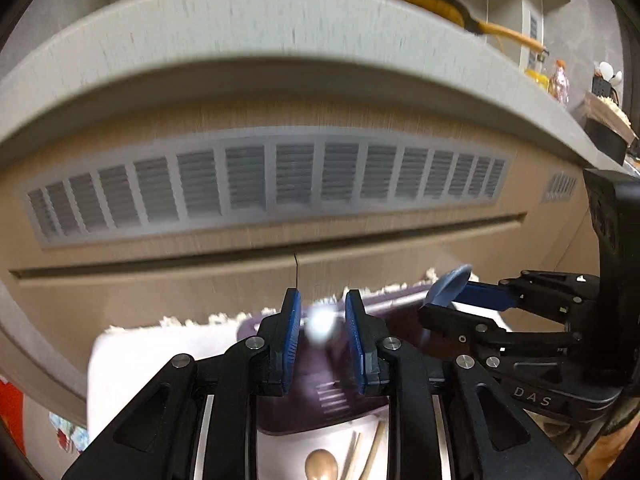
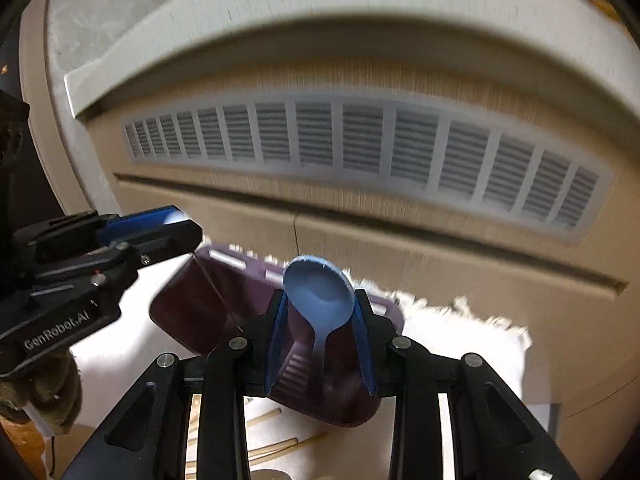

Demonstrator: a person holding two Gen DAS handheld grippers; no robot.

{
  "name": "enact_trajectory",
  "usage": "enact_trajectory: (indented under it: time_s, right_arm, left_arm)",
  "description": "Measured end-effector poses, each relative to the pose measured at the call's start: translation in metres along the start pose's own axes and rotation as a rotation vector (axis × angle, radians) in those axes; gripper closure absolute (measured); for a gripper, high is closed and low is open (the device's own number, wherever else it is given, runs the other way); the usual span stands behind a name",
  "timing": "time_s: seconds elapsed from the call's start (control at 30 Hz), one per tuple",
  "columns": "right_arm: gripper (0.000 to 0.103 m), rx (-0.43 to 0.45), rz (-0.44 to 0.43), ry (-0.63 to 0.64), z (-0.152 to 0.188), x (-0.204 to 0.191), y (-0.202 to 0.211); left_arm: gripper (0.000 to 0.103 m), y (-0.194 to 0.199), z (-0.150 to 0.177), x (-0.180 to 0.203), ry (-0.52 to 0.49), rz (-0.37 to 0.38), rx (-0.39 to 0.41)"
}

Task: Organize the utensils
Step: 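Lift both held spoons and carry them over the purple caddy, then open both tools to drop the spoons into the purple caddy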

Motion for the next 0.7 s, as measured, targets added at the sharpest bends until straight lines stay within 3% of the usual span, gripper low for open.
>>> enact_trajectory:
  time_s: [0.1, 0.13, 0.27, 0.4, 0.7]
  right_arm:
    - [0.052, -0.02, 0.008, 0.017, 0.006, 0.002, -0.005]
    - [0.05, -0.016, 0.029, 0.032, 0.008, 0.002, -0.003]
    - [0.039, 0.012, 0.09, 0.087, 0.018, -0.002, 0.016]
    - [0.022, 0.028, 0.129, 0.18, 0.038, -0.015, 0.038]
    - [0.014, -0.053, 0.109, 0.313, 0.119, -0.055, 0.057]
  left_arm:
    - [0.05, -0.003, 0.007, -0.002, 0.007, -0.005, 0.007]
    - [0.047, -0.001, 0.008, -0.004, 0.012, -0.013, 0.017]
    - [0.043, 0.022, 0.012, -0.019, 0.055, -0.04, 0.048]
    - [0.038, 0.047, 0.034, -0.034, 0.073, -0.073, 0.039]
    - [0.036, 0.072, 0.131, -0.031, 0.03, -0.058, -0.134]
Point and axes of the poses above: each gripper's, at about its wrist camera, not at the fingertips, and y roughly against the way its jaws point, x to its right, z to its underside, the point moved 6 cm from there along -y, roughly the way its jaws point, and after that the axes turned 1 degree about z, right-handed, at the moved point
